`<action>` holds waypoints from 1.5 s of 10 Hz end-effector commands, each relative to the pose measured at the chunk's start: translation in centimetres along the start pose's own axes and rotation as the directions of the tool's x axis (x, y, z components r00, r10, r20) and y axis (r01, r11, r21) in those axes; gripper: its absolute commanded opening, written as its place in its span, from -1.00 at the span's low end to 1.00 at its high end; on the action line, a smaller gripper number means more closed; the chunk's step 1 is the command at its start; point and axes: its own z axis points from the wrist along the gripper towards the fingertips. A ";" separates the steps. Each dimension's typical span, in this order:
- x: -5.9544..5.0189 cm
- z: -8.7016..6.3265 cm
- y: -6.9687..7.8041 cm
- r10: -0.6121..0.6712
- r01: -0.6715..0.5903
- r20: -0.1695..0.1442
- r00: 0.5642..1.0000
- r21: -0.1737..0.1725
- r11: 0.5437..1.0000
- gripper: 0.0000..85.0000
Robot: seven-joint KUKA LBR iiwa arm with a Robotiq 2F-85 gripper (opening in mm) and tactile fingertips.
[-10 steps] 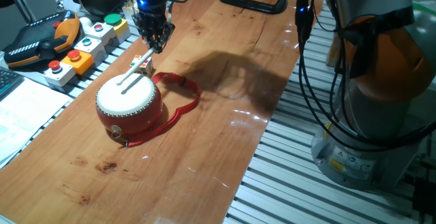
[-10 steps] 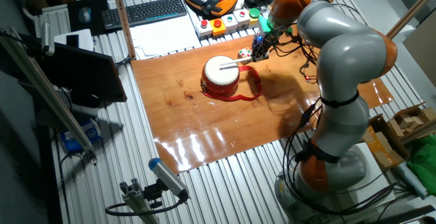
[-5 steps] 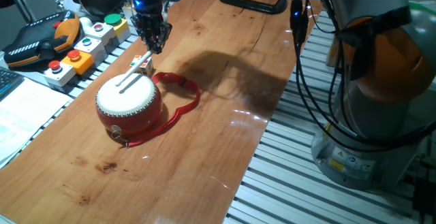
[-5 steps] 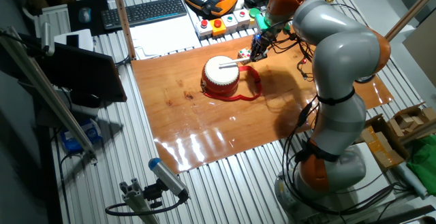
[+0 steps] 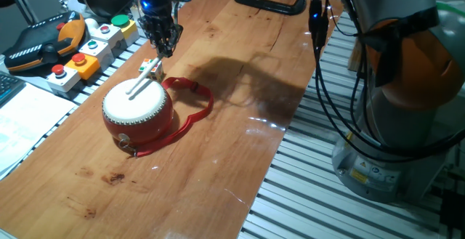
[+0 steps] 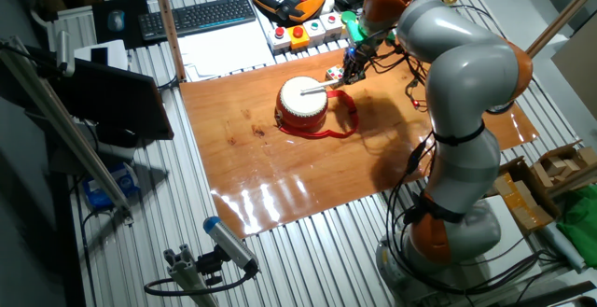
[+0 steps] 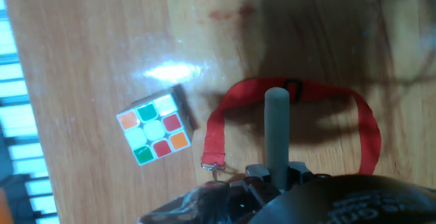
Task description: Play the drum
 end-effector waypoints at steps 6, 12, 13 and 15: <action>-0.2 -0.2 0.0 -0.085 0.098 0.182 0.980 -0.064 0.993 -0.98; -0.1 0.3 0.3 -0.009 0.011 -0.061 0.998 0.025 1.000 -0.98; 0.0 0.3 0.2 -0.014 0.016 -0.072 0.997 0.034 0.999 -0.98; -0.2 0.1 0.3 -0.054 0.055 -0.025 0.998 0.027 0.998 -0.98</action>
